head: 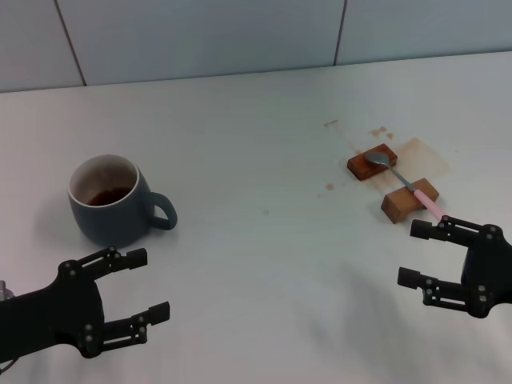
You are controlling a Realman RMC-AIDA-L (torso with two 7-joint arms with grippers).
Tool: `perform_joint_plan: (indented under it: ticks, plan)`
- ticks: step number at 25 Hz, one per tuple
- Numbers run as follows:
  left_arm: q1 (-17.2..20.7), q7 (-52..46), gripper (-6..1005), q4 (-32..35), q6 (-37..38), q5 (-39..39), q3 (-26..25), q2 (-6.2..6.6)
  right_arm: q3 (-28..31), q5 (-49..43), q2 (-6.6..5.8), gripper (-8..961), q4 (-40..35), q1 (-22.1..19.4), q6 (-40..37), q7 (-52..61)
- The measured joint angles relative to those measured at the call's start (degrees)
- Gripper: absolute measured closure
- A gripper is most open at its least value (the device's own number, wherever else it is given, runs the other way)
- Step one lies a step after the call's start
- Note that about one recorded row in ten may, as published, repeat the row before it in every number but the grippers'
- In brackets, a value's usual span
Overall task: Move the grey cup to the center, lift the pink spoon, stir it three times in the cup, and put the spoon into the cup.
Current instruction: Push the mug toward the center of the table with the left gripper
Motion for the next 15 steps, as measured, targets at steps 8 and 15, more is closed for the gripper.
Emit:
perform_joint_plan:
  ticks: [8, 15]
  plan:
    - [0.4, 0.6, 185, 0.5, -1.4, 1.0, 0.1, -0.21, -0.1, -0.7, 0.14, 211, 0.0, -0.2, 0.9, 0.0]
    - [0.4, 0.9, 202, 0.6, -1.2, 1.3, -0.3, -0.42, -0.1, -1.6, 0.24, 211, -0.3, 0.2, 0.9, -0.1]
